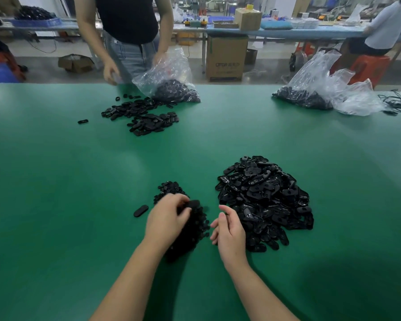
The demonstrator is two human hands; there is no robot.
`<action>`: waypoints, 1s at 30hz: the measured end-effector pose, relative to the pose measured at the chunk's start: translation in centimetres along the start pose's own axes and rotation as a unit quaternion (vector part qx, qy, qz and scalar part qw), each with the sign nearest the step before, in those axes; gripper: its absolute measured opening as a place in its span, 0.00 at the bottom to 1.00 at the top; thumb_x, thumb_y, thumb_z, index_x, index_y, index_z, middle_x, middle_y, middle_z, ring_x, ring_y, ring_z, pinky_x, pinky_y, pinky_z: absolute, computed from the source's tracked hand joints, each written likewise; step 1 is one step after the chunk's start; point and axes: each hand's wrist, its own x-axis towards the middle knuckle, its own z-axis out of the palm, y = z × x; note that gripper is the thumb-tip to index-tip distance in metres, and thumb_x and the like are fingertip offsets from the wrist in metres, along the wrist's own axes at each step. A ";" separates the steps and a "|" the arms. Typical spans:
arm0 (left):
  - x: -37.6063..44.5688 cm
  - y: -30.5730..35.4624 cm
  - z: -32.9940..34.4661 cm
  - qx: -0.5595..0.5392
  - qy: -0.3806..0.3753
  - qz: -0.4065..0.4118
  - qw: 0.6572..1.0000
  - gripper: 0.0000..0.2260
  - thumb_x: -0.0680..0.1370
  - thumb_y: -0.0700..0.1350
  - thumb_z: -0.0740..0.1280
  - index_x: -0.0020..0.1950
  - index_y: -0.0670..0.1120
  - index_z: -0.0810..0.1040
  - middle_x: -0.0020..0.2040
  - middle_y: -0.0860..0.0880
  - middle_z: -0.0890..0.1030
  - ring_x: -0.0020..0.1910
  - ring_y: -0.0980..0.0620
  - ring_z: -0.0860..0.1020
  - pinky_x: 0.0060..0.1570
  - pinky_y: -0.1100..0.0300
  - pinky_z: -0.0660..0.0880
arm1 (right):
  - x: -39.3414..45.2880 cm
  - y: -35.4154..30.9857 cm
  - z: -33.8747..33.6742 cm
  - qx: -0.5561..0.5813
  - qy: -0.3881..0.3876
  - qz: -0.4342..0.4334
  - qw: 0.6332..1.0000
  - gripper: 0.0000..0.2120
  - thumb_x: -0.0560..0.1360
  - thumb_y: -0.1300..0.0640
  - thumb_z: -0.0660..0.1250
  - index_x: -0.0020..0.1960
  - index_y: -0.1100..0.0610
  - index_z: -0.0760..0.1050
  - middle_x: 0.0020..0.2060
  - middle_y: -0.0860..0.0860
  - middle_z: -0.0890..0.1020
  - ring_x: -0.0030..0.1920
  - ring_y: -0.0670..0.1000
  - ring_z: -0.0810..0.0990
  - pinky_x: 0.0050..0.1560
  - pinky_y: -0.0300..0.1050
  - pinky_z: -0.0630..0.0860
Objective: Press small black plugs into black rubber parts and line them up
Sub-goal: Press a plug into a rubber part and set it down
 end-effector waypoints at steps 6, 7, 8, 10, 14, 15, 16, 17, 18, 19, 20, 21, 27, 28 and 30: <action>1.4 -7.9 -3.8 0.021 0.097 -0.244 0.965 0.09 0.76 0.46 0.72 0.56 0.48 0.83 0.51 0.46 0.79 0.44 0.46 0.77 0.43 0.55 0.74 | -0.3 -0.4 -0.1 -0.033 -0.018 -0.004 0.999 0.09 0.85 0.56 0.58 0.61 0.47 0.74 0.37 0.50 0.81 0.30 0.45 0.77 0.31 0.41 0.75; 1.5 -8.7 -4.0 0.022 0.094 -0.268 0.959 0.09 0.76 0.46 0.72 0.56 0.47 0.83 0.51 0.45 0.80 0.41 0.47 0.78 0.40 0.55 0.74 | -0.3 -0.5 -0.1 -0.035 -0.018 -0.005 0.999 0.09 0.85 0.56 0.58 0.61 0.46 0.75 0.36 0.49 0.81 0.30 0.45 0.77 0.31 0.41 0.75; 1.5 -9.4 -4.1 0.019 0.087 -0.282 0.955 0.09 0.77 0.46 0.72 0.56 0.47 0.83 0.52 0.45 0.80 0.38 0.48 0.78 0.36 0.57 0.72 | -0.3 -0.5 -0.1 -0.037 -0.019 -0.005 0.999 0.09 0.85 0.56 0.58 0.61 0.46 0.75 0.36 0.48 0.81 0.30 0.45 0.77 0.31 0.41 0.75; 1.6 -10.2 -4.0 0.014 0.074 -0.296 0.952 0.09 0.77 0.46 0.71 0.57 0.47 0.83 0.53 0.45 0.82 0.39 0.48 0.78 0.36 0.58 0.71 | -0.3 -0.6 -0.1 -0.041 -0.019 -0.005 0.999 0.09 0.85 0.56 0.58 0.60 0.46 0.75 0.36 0.47 0.81 0.30 0.46 0.77 0.31 0.41 0.76; 1.3 -10.4 -3.9 0.012 0.077 -0.295 0.952 0.09 0.79 0.49 0.68 0.56 0.48 0.83 0.55 0.46 0.82 0.44 0.48 0.78 0.36 0.57 0.73 | -0.4 -0.7 -0.1 -0.037 -0.014 -0.003 0.999 0.11 0.86 0.57 0.56 0.59 0.46 0.75 0.36 0.49 0.81 0.30 0.47 0.77 0.31 0.42 0.75; 1.0 -10.3 -3.9 0.016 0.089 -0.278 0.956 0.09 0.80 0.49 0.67 0.55 0.48 0.83 0.55 0.46 0.81 0.48 0.46 0.77 0.40 0.55 0.74 | -0.4 -0.7 -0.1 -0.034 -0.012 -0.001 0.999 0.11 0.86 0.57 0.55 0.59 0.46 0.75 0.36 0.50 0.81 0.30 0.47 0.77 0.30 0.42 0.75; 0.6 -10.3 -3.8 0.026 0.101 -0.245 0.964 0.08 0.80 0.48 0.66 0.54 0.48 0.83 0.56 0.46 0.81 0.54 0.45 0.76 0.45 0.53 0.74 | -0.4 -0.7 -0.1 -0.032 -0.010 0.000 0.999 0.12 0.86 0.57 0.54 0.59 0.47 0.75 0.36 0.51 0.81 0.30 0.48 0.77 0.31 0.43 0.75; 0.1 -10.3 -3.7 0.044 0.108 -0.201 0.973 0.08 0.80 0.47 0.66 0.54 0.47 0.84 0.57 0.48 0.81 0.58 0.45 0.74 0.51 0.51 0.74 | -0.4 -0.7 -0.1 -0.032 -0.009 0.001 0.999 0.12 0.86 0.57 0.54 0.59 0.47 0.75 0.36 0.51 0.80 0.30 0.48 0.77 0.31 0.43 0.75; -0.3 -10.3 -3.6 0.065 0.106 -0.156 0.980 0.08 0.80 0.45 0.66 0.54 0.47 0.84 0.57 0.49 0.82 0.60 0.46 0.72 0.55 0.49 0.72 | -0.4 -0.7 -0.1 -0.033 -0.009 0.001 0.999 0.12 0.86 0.58 0.54 0.59 0.47 0.75 0.36 0.51 0.80 0.30 0.48 0.77 0.31 0.44 0.75; -0.7 -10.5 -3.5 0.084 0.096 -0.122 0.984 0.09 0.80 0.45 0.66 0.54 0.47 0.85 0.57 0.51 0.83 0.61 0.47 0.72 0.59 0.47 0.71 | -0.4 -0.7 -0.1 -0.034 -0.010 0.001 0.999 0.12 0.86 0.58 0.54 0.59 0.48 0.75 0.37 0.52 0.80 0.30 0.48 0.77 0.31 0.44 0.75; -1.0 -10.6 -3.4 0.099 0.083 -0.102 0.986 0.09 0.80 0.45 0.66 0.54 0.48 0.85 0.57 0.52 0.83 0.63 0.47 0.72 0.61 0.46 0.69 | -0.4 -0.7 -0.1 -0.035 -0.011 0.001 0.999 0.12 0.86 0.58 0.54 0.59 0.48 0.75 0.37 0.52 0.80 0.30 0.48 0.77 0.31 0.44 0.75; -1.3 -10.7 -3.3 0.111 0.070 -0.093 0.987 0.09 0.80 0.45 0.66 0.55 0.49 0.85 0.58 0.53 0.83 0.64 0.48 0.72 0.62 0.45 0.68 | -0.4 -0.7 0.0 -0.036 -0.011 0.002 0.999 0.12 0.86 0.58 0.54 0.59 0.48 0.75 0.37 0.51 0.80 0.30 0.48 0.77 0.31 0.44 0.75; -2.3 -11.6 -3.0 0.184 0.068 -0.104 0.975 0.12 0.80 0.48 0.67 0.62 0.50 0.83 0.62 0.51 0.81 0.66 0.47 0.72 0.64 0.44 0.66 | -0.3 -0.5 0.0 -0.042 -0.012 0.003 0.999 0.11 0.86 0.57 0.55 0.58 0.47 0.75 0.35 0.49 0.81 0.30 0.47 0.77 0.31 0.43 0.75; -2.3 -11.8 -3.0 0.192 0.065 -0.121 0.972 0.14 0.80 0.48 0.66 0.64 0.49 0.82 0.64 0.50 0.80 0.67 0.46 0.71 0.64 0.44 0.66 | -0.3 -0.5 0.1 -0.044 -0.013 0.003 0.999 0.11 0.86 0.57 0.55 0.58 0.47 0.75 0.35 0.48 0.81 0.30 0.46 0.77 0.31 0.42 0.75; -2.1 -12.0 -3.1 0.204 0.052 -0.160 0.964 0.17 0.81 0.48 0.64 0.69 0.48 0.79 0.67 0.47 0.77 0.69 0.44 0.68 0.66 0.43 0.64 | -0.3 -0.6 0.1 -0.050 -0.013 0.002 0.999 0.11 0.86 0.57 0.56 0.58 0.46 0.75 0.34 0.46 0.81 0.30 0.45 0.76 0.30 0.41 0.75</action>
